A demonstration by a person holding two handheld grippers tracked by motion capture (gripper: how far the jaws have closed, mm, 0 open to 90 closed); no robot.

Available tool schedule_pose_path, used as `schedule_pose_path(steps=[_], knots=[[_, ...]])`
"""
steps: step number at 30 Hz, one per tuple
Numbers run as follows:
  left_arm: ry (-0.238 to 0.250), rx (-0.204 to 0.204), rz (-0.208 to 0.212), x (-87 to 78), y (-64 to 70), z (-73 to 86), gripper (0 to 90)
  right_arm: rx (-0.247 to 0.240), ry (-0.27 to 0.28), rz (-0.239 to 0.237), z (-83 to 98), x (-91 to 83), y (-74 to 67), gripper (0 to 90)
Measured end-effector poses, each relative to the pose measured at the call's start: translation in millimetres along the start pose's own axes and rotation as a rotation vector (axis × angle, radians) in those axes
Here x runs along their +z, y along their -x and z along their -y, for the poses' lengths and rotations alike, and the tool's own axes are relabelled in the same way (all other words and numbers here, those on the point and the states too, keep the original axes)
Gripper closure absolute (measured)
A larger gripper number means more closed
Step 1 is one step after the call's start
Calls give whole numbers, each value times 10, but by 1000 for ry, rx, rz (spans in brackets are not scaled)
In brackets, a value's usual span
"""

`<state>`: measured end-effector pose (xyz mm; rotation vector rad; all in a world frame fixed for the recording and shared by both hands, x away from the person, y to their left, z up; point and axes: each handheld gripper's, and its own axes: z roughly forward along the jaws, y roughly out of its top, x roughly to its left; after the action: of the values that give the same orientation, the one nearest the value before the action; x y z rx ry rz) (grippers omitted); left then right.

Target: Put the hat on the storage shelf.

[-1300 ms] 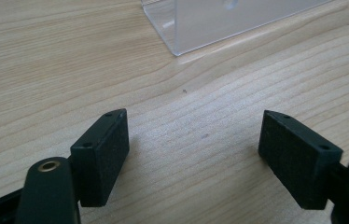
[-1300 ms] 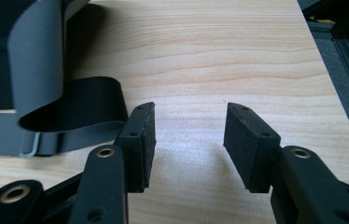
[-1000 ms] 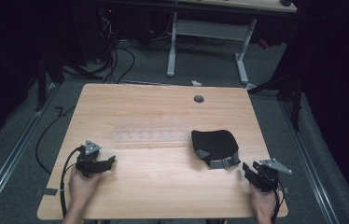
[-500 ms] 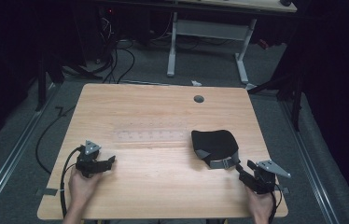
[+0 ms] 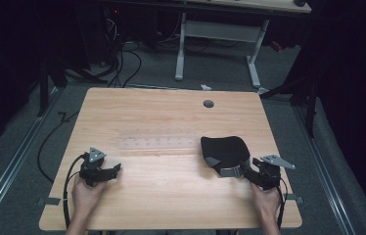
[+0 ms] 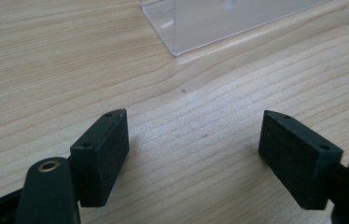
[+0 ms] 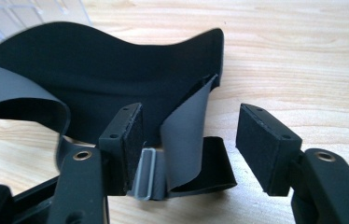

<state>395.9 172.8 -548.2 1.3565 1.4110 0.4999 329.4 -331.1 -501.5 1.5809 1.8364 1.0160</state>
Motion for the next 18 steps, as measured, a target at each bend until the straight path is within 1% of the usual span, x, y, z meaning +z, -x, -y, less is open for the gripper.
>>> schedule_pose_path(steps=[1, 5, 9, 12, 14, 16, 18], knots=[[0, 0, 0, 0, 0, 0, 247, 10, -8, -3, -1, 40, 16, 420], [1, -2, 0, 0, 1, 0, 247, 17, -10, -7, -8, 100, 43, 423], [1, -2, 0, 0, 2, 0, 247, 42, -26, -23, -7, 162, 58, 432], [0, 0, 0, 0, 0, 0, 248, 62, -27, -35, -8, 210, 76, 449], [0, 0, 0, 0, 0, 0, 248, 67, -26, -38, -10, 215, 79, 454], [0, 0, 0, 1, 0, 0, 248, 82, -27, -49, -11, 234, 89, 466], [0, 0, 0, 1, 0, 0, 248, 82, -25, -54, -12, 242, 91, 471]])
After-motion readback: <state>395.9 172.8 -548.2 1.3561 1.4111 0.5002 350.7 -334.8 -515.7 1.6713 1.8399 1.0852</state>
